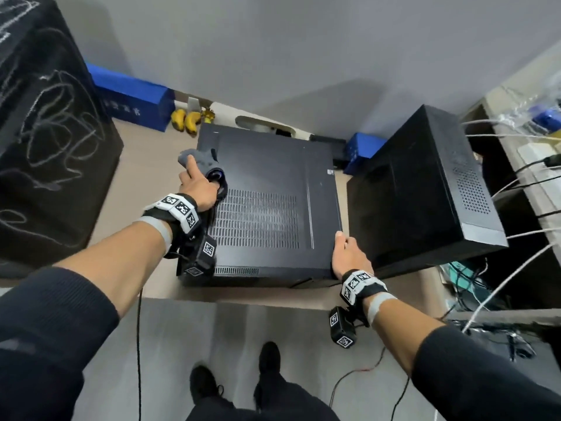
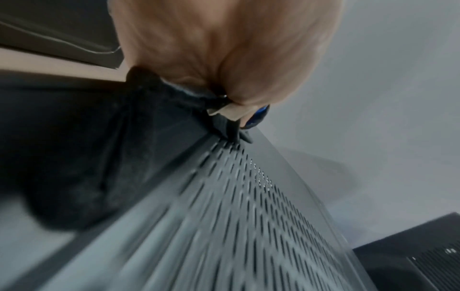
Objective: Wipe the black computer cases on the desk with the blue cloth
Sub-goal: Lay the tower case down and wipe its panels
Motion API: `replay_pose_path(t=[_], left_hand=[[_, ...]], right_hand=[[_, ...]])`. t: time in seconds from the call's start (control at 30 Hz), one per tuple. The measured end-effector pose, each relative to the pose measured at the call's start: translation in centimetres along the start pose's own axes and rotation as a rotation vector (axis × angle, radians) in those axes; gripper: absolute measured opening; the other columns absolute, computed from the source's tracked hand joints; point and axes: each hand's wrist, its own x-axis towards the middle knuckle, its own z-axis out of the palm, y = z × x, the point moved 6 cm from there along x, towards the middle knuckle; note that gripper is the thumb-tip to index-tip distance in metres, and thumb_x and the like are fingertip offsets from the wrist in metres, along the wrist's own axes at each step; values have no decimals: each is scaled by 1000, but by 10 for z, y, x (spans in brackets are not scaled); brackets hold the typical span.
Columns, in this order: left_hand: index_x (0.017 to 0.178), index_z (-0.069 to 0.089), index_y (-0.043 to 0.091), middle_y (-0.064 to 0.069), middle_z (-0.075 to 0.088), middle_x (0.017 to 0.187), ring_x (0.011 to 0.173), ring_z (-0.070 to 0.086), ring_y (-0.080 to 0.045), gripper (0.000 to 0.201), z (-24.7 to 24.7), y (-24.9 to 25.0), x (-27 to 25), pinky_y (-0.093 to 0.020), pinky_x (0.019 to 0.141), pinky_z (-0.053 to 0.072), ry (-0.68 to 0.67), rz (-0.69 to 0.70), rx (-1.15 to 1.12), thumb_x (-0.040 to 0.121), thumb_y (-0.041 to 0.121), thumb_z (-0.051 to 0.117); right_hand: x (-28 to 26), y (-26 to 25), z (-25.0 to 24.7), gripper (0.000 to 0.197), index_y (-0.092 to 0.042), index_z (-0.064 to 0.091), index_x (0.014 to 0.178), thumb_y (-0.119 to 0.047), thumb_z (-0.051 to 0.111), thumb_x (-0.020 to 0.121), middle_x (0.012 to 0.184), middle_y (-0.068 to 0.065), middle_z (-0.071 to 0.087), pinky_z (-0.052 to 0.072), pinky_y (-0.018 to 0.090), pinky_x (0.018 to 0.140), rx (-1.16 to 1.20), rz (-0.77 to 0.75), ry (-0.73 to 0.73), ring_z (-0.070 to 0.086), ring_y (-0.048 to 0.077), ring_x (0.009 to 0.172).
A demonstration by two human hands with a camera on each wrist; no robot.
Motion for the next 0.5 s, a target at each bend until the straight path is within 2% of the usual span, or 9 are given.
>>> replay_pose_path(t=[0.17,0.27,0.37,0.43,0.5], left_hand=[[160,-7,22,-17,5,164,148,20,-39,83,1,28,40,-43,121,17,123,44,109,100,30,51],[160,-6,25,-15,-7,166,153,1,-34,81,4,29,46,-41,123,5,137,66,222,101,34,49],[159,-7,27,-13,-19,165,153,-15,-30,80,10,26,38,-43,123,-5,119,96,372,101,43,45],[159,-8,28,-12,-22,164,152,-20,-30,80,21,26,24,-45,123,-9,119,128,488,101,49,42],[159,-9,29,-11,-24,164,151,-23,-29,81,43,30,2,-48,123,-10,58,190,578,100,54,40]], right_hand=[[-1,0,2,55,-27,51,128,-60,19,97,125,8,63,41,41,91,-19,2,45,58,35,112],[-2,-1,2,55,-30,50,129,-61,19,96,125,6,63,41,41,91,-9,-2,56,58,34,111],[-2,-1,2,56,-31,49,131,-62,18,96,127,4,63,42,41,91,2,-6,52,58,34,112],[-1,-1,3,58,-30,48,133,-62,18,96,129,3,61,42,42,92,15,-15,42,58,33,113],[-1,0,1,60,-29,46,135,-62,16,96,133,4,59,41,43,94,42,-18,14,57,33,115]])
